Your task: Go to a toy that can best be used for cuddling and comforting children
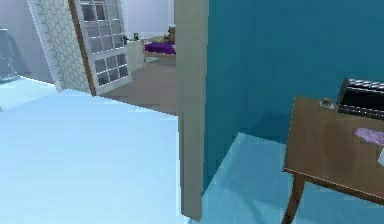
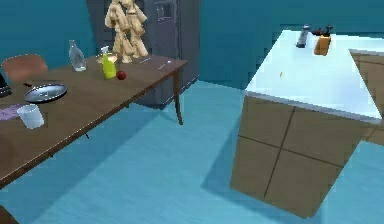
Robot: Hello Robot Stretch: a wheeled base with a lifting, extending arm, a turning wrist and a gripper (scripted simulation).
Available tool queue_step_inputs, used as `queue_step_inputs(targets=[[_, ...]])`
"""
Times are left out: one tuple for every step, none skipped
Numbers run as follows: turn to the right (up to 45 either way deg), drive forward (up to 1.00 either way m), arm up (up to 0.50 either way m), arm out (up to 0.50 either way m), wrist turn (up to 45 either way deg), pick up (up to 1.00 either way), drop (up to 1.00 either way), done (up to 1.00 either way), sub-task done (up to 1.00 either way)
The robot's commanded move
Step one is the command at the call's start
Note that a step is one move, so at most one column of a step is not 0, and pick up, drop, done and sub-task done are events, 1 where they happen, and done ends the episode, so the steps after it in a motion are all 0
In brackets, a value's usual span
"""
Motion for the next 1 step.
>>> queue_step_inputs(targets=[[0.0, 0.45, 0.0, 0.0, 0.0, 0.0, 0.0, 0.0, 0.0]])
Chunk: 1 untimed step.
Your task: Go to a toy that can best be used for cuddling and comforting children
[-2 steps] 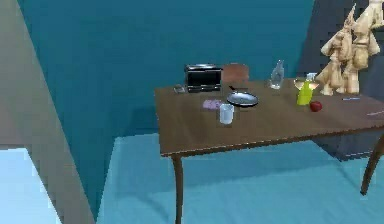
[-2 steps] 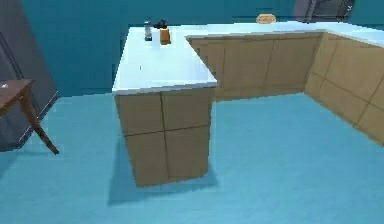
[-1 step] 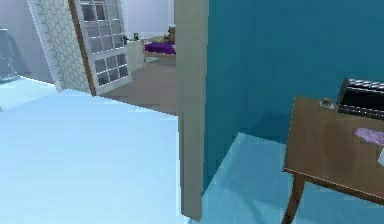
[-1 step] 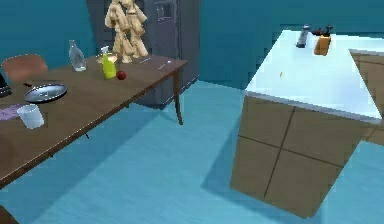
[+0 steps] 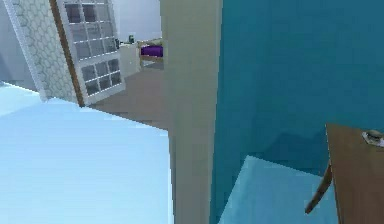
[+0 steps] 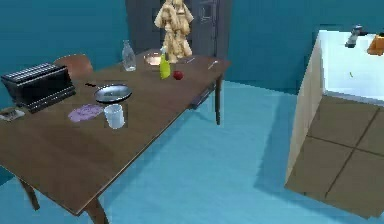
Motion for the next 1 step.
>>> queue_step_inputs(targets=[[-42.0, 0.0, 0.0, 0.0, 0.0, 0.0, 0.0, 0.0, 0.0]])
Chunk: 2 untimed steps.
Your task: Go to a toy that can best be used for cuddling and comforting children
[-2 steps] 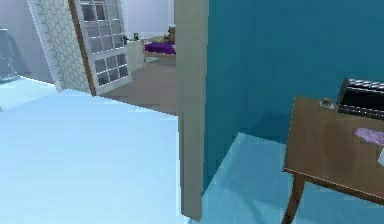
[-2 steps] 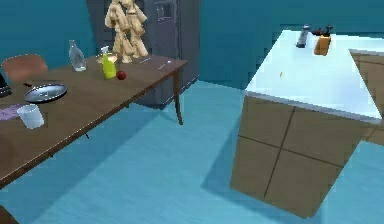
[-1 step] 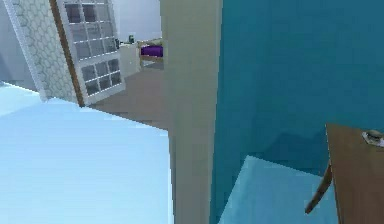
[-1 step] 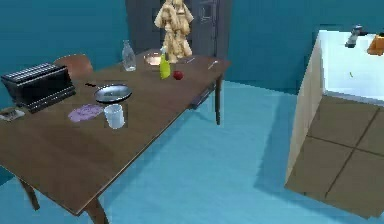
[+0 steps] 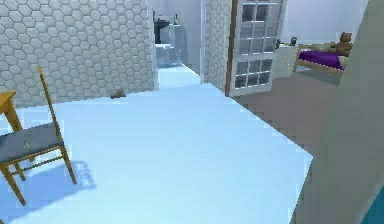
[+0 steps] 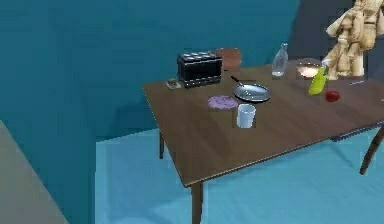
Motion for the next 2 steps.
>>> queue_step_inputs(targets=[[0.0, 0.55, 0.0, 0.0, 0.0, 0.0, 0.0, 0.0, 0.0], [27.0, 0.0, 0.0, 0.0, 0.0, 0.0, 0.0, 0.0, 0.0]])
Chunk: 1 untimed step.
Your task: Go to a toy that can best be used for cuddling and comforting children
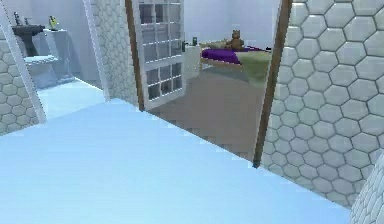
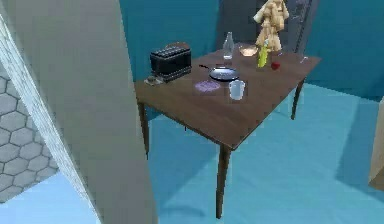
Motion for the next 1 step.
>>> queue_step_inputs(targets=[[0.0, 1.0, 0.0, 0.0, 0.0, 0.0, 0.0, 0.0, 0.0]])
